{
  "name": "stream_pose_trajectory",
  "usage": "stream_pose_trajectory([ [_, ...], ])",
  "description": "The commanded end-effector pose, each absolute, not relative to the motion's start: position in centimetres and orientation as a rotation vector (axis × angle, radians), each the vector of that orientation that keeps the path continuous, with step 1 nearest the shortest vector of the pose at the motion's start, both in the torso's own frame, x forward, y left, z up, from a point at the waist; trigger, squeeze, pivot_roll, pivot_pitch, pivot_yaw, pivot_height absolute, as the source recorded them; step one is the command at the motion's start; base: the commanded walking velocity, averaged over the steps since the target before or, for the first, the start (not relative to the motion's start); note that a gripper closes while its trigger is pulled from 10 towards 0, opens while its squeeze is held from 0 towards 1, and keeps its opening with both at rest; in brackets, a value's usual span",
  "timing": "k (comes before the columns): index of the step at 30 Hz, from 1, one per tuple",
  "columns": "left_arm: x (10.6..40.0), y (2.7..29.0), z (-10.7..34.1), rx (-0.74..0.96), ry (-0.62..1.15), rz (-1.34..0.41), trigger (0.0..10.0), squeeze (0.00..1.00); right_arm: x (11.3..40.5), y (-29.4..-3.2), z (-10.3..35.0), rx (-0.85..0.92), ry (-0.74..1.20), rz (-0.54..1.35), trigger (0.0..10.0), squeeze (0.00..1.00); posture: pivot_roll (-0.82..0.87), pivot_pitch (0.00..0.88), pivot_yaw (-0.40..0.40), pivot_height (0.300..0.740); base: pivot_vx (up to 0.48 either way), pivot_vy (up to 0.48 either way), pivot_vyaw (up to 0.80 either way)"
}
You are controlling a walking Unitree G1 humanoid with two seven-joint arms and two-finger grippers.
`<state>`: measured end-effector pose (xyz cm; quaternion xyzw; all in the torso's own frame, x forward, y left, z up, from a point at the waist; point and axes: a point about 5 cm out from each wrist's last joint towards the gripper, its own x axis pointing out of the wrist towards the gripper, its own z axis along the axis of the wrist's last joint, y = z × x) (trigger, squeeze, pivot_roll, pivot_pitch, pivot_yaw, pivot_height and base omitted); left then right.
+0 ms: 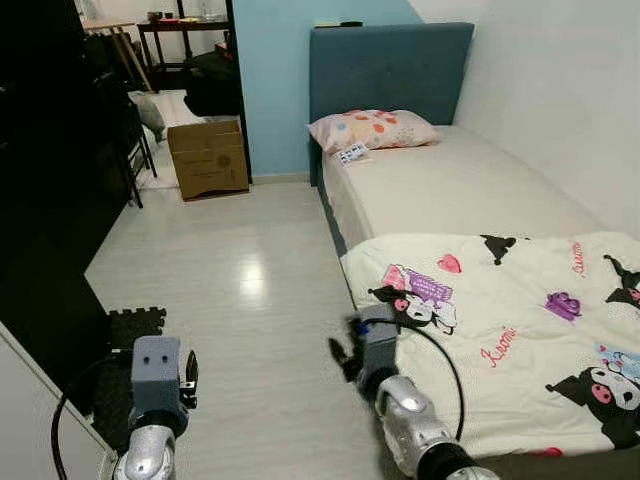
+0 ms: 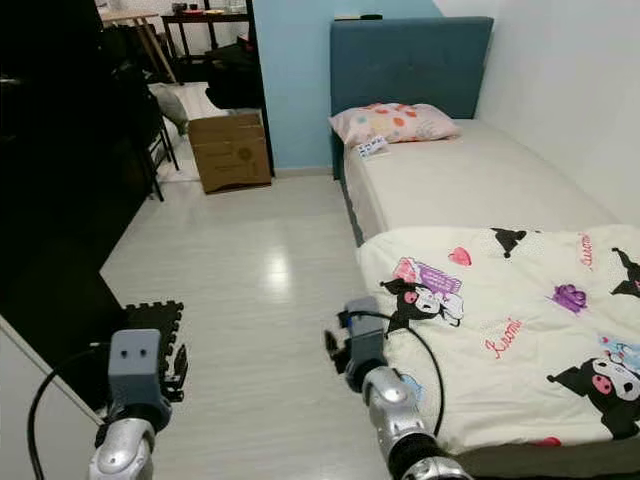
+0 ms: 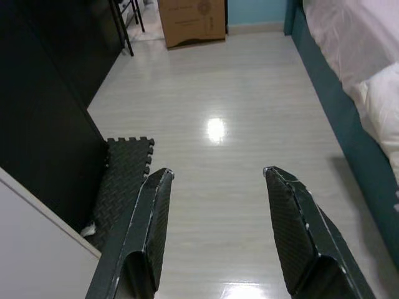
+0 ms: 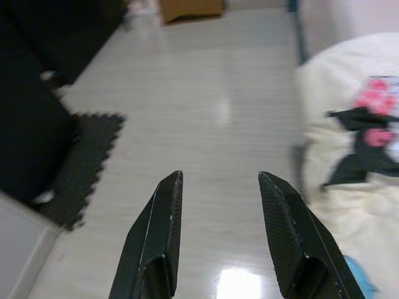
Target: Clean up the room
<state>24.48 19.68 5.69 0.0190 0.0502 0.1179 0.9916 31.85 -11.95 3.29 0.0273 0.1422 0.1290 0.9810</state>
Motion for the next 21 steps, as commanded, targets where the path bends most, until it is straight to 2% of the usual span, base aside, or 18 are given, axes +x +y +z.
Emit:
stream_pose_trajectory([
  [1, 24.35, 19.96, 5.22, 0.030, 0.120, 0.234, 10.0, 0.00, 32.00, -12.11, 3.49, 0.075, 0.275, 0.239, 10.0, 0.00, -0.04, 0.000, 0.008, 0.740, 0.000, 0.000, 0.00],
  [21, 24.42, 19.97, 5.42, 0.005, 0.090, 0.230, 10.0, 0.00, 31.99, -11.17, 3.59, 0.056, 0.272, 0.313, 10.0, 0.00, -0.03, 0.000, 0.006, 0.740, 0.332, 0.000, 0.00],
])
